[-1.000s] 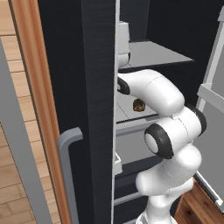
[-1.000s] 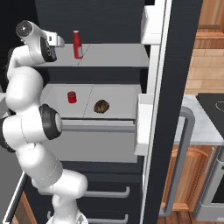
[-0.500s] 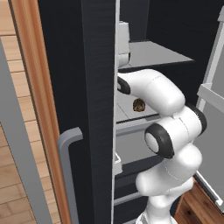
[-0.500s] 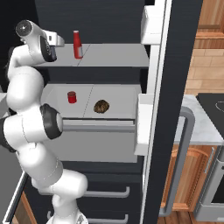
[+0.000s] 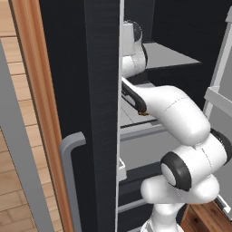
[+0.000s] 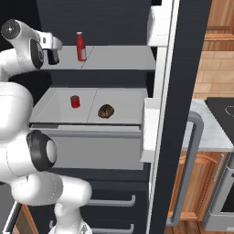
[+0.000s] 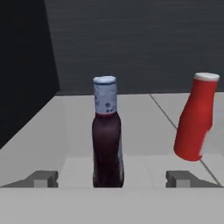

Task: Place the ketchup and condiment bottle from the counter to the top shelf of the fridge. If the existing items in the fridge are on the top shelf, move them to other shelves.

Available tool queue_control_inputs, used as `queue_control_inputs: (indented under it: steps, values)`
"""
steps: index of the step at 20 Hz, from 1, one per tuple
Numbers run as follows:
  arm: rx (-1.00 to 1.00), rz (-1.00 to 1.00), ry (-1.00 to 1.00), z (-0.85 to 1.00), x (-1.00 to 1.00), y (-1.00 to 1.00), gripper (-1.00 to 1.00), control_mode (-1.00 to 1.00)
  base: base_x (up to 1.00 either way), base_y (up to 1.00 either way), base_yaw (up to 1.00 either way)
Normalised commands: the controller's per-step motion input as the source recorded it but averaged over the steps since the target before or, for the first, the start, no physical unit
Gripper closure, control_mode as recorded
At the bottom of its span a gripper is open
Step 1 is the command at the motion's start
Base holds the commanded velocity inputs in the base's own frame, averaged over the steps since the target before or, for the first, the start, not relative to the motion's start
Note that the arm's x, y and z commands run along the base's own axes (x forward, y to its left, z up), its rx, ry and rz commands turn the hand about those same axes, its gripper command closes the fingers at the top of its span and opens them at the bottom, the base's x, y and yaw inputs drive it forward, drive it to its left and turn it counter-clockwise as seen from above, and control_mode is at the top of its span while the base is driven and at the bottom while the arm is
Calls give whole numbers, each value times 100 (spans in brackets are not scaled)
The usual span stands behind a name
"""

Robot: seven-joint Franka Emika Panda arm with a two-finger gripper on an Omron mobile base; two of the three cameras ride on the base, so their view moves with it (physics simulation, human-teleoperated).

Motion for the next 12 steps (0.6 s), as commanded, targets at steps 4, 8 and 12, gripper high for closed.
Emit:
queue_control_inputs:
  steps: [4,8,12]
  values:
    - [4,0,-16,0,-100,-63,-100,-100,0,0,0]
    - [0,0,-7,-3,-100,-68,-100,-100,0,0,0]
    - [0,0,-1,-33,-100,-58,-100,-100,0,0,0]
